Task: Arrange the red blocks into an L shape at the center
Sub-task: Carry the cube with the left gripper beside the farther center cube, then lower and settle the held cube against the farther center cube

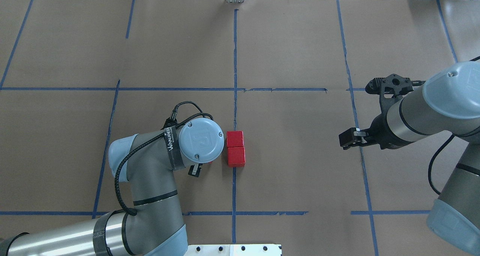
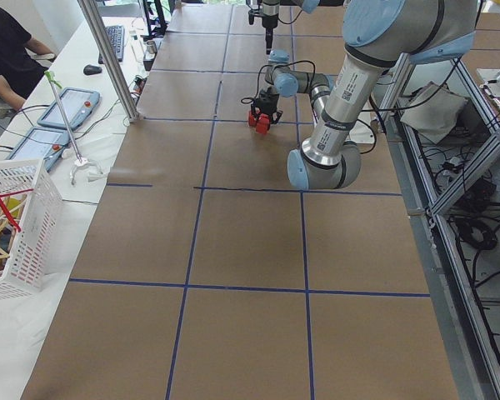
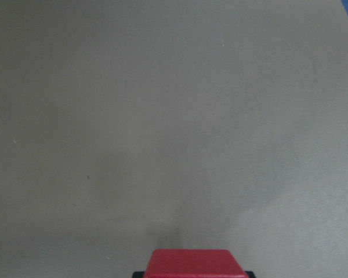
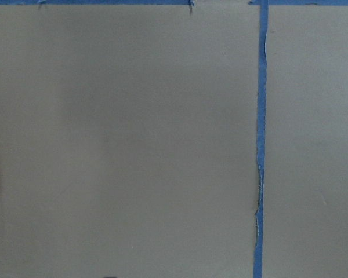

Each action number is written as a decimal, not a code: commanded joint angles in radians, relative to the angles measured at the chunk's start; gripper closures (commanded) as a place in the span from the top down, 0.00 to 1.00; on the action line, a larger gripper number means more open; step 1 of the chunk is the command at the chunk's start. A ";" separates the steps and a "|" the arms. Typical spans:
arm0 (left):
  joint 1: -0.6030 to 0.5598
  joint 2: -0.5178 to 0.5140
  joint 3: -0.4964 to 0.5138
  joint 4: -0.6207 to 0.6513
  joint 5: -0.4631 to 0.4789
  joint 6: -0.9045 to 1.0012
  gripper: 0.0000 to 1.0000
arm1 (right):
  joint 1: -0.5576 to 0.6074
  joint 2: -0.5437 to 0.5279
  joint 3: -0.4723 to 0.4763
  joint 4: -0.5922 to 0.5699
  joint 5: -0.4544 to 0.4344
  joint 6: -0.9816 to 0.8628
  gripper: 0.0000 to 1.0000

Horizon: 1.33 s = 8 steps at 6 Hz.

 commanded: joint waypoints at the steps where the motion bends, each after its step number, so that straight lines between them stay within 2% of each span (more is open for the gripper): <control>1: -0.014 -0.032 0.041 0.000 -0.002 -0.048 0.02 | 0.001 0.000 0.003 0.000 0.000 0.000 1.00; 3: -0.016 -0.078 0.122 -0.011 -0.002 -0.097 0.02 | -0.001 0.000 0.004 0.000 0.000 0.000 1.00; 8: -0.023 -0.121 0.179 -0.014 0.000 -0.128 0.03 | -0.005 0.000 0.003 0.002 0.001 0.031 1.00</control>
